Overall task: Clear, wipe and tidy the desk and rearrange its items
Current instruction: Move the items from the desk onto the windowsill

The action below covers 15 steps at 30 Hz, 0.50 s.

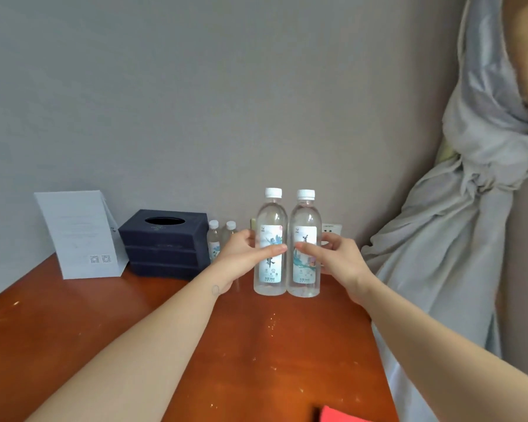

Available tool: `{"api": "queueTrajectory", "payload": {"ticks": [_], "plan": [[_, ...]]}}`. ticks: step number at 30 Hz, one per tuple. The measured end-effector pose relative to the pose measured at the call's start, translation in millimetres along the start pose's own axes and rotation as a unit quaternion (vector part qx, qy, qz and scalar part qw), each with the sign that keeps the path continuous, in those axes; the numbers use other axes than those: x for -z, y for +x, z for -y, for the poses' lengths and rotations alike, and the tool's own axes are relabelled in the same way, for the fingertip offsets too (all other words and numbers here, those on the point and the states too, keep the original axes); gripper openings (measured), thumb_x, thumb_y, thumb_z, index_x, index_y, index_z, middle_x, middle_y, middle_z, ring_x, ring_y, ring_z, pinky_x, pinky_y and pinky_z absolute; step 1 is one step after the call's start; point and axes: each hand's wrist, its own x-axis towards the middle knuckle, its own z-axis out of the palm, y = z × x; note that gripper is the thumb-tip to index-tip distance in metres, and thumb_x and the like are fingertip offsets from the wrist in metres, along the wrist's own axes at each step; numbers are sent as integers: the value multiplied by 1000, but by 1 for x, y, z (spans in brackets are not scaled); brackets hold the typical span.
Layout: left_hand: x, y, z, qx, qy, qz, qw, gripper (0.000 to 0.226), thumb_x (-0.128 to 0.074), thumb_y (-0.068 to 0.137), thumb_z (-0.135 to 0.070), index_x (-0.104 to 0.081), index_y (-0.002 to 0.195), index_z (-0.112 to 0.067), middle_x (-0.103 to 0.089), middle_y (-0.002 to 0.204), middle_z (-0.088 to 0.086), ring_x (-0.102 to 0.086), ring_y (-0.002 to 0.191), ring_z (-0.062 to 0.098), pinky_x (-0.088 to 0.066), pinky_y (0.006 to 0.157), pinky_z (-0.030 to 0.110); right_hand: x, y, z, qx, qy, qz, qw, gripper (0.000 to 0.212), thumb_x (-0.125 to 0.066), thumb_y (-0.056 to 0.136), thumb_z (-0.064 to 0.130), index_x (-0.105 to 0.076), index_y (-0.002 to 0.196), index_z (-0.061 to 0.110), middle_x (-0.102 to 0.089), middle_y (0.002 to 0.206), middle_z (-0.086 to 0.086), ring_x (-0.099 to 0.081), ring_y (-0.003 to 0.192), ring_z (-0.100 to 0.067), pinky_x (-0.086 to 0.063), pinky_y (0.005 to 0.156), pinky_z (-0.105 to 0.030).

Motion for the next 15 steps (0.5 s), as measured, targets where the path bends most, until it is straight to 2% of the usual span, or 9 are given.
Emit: {"api": "queueTrajectory", "payload": {"ticks": [2,5,9,13,15], "plan": [[-6,-13,-8,-11,-3,7,1000,64,-82,68,-55,-60,122,-27,-70,113,-10,-66,105,7,-53,90,31,8,-14,1,1,6,-3,1000,46,-82,74,40,-67,114,20,-75,99,0,-73,88,-16,-59,86,-41],[-17,-26,-23,-29,-4,18,999,49,-78,74,-51,-58,112,-28,-70,111,-4,-67,103,10,-53,90,33,22,-36,5,2,24,-23,999,45,-83,74,38,-69,112,18,-76,98,-2,-74,87,-18,-59,85,-44],[-32,-37,-41,-58,-14,47,997,51,-72,79,-54,-56,113,-19,-70,110,-1,-68,100,10,-54,90,36,37,-65,16,9,34,-73,997,39,-83,75,37,-71,107,18,-75,97,-3,-74,87,-17,-59,84,-42],[-48,-51,-56,-81,-28,88,992,48,-71,84,-48,-54,112,-13,-71,108,2,-70,95,11,-51,75,28,49,-102,22,11,34,-129,991,37,-82,76,37,-71,107,19,-75,99,-1,-73,88,-13,-60,80,-35],[-58,-59,-59,-88,-33,109,990,52,-74,82,-48,-53,111,-10,-71,109,4,-70,96,13,-53,77,31,57,-123,21,9,18,-154,988,37,-82,75,39,-71,105,21,-75,98,0,-72,88,-11,-59,81,-34]]}}
